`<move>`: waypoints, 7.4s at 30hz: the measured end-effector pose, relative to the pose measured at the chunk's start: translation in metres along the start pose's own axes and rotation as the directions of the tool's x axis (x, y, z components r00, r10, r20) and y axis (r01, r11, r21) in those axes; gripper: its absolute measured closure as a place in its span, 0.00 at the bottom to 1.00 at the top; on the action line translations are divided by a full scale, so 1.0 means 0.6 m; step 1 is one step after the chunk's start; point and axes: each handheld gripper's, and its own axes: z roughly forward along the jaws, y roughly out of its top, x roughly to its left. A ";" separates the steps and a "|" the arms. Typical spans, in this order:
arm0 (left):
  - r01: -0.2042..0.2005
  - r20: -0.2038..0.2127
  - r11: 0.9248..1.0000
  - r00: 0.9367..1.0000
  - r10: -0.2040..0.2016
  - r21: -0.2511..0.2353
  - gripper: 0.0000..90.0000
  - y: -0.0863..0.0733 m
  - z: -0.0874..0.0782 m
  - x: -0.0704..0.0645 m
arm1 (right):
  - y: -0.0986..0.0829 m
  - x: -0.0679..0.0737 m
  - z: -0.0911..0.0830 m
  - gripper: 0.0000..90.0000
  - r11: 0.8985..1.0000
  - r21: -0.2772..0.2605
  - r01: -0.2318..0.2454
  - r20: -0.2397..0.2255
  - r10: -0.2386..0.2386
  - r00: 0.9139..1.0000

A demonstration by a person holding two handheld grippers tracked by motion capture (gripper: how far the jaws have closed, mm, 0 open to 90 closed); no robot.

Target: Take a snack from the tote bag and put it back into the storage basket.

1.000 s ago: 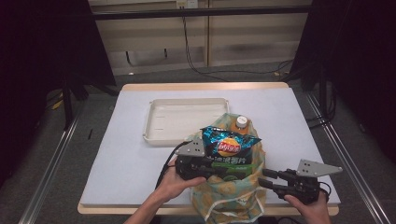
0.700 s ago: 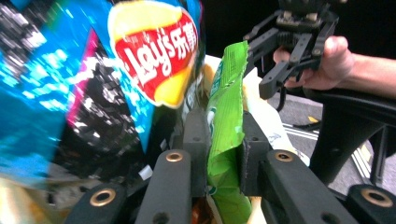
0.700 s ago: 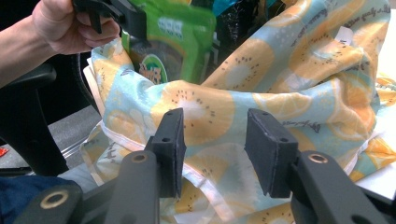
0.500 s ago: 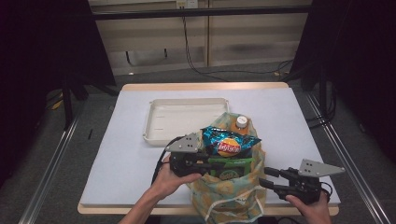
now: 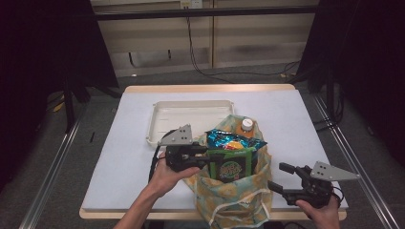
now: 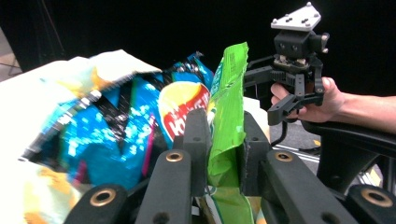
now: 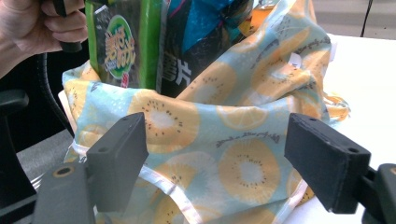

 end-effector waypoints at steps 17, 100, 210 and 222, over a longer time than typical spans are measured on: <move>-0.050 -0.040 0.998 0.998 0.049 -0.034 0.86 0.063 -0.048 0.012 | 0.002 -0.004 0.000 0.04 0.998 -0.063 -0.010 0.057 0.014 0.998; 0.136 -0.320 0.989 0.936 -0.147 -0.059 0.92 -0.002 -0.173 0.253 | -0.007 -0.016 0.013 0.02 1.000 0.007 -0.021 -0.010 0.021 1.000; 0.282 -0.388 0.953 0.895 -0.220 0.109 1.00 -0.102 -0.131 0.334 | -0.004 -0.018 0.027 0.02 0.999 0.042 0.001 -0.039 0.001 0.999; 0.323 -0.373 0.907 0.903 -0.211 0.269 1.00 -0.134 -0.081 0.351 | -0.005 -0.017 0.027 0.01 0.999 0.045 0.003 -0.036 -0.002 0.999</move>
